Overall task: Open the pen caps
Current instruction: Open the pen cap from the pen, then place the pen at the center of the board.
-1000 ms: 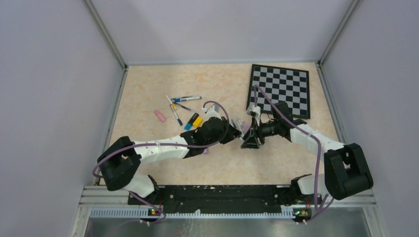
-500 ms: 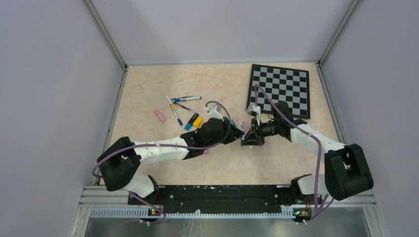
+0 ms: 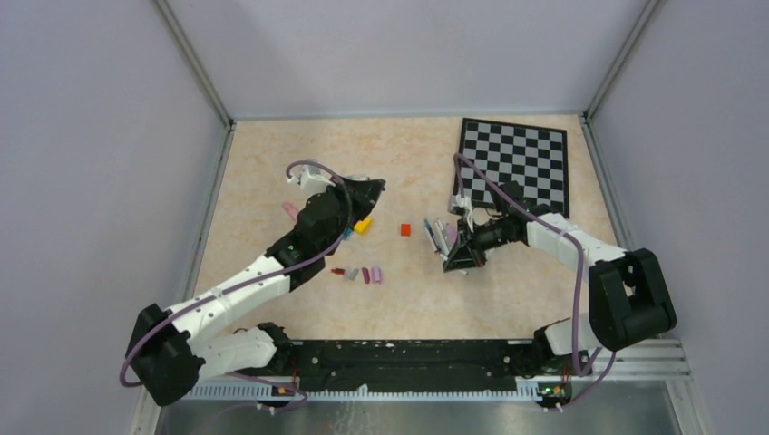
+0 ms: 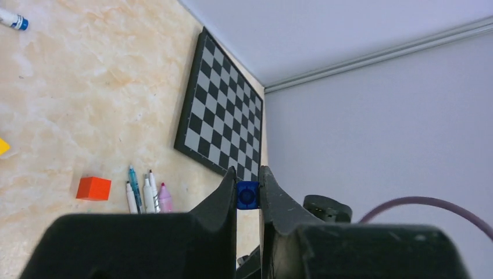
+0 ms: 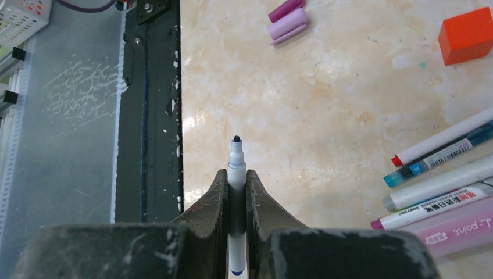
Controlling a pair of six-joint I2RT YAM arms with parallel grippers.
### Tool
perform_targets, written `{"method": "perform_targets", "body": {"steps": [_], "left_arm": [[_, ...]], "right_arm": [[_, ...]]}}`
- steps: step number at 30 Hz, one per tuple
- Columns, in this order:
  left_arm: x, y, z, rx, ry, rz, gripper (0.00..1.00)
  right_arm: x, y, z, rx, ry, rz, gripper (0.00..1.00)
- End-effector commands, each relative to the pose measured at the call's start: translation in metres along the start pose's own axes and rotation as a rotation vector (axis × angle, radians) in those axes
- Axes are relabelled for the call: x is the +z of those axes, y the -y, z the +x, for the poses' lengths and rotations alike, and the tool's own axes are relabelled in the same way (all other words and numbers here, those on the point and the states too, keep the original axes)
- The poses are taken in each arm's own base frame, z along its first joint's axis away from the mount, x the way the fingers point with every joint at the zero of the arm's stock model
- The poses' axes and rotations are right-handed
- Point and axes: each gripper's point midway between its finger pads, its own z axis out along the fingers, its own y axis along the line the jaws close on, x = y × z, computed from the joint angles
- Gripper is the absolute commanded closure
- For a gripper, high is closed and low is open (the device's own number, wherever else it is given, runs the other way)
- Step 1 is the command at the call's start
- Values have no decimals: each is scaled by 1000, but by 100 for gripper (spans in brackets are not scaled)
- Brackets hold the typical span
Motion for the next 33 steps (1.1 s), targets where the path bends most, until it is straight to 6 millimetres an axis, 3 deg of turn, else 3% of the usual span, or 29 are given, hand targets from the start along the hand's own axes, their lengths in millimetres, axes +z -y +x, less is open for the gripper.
{"method": "perform_targets", "body": {"steps": [1,7,12,18,26,33], "left_arm": [[-12,-14,-7,14,7,-13,100],[-42,-47,28,157,-189,62,100],[-72,-65,46,223,-276,137,100],[-87,-79,56,289,-329,160,99],[-86,-86,68,307,-387,157,99],[-84,-91,74,319,-414,152,98]], "right_arm": [[-2,9,4,3,-22,68,100],[-31,69,-9,43,71,426,100],[-57,102,-12,172,160,601,96],[-68,135,-2,306,174,743,93],[-60,162,9,478,112,740,90],[-53,164,14,509,99,707,78]]}}
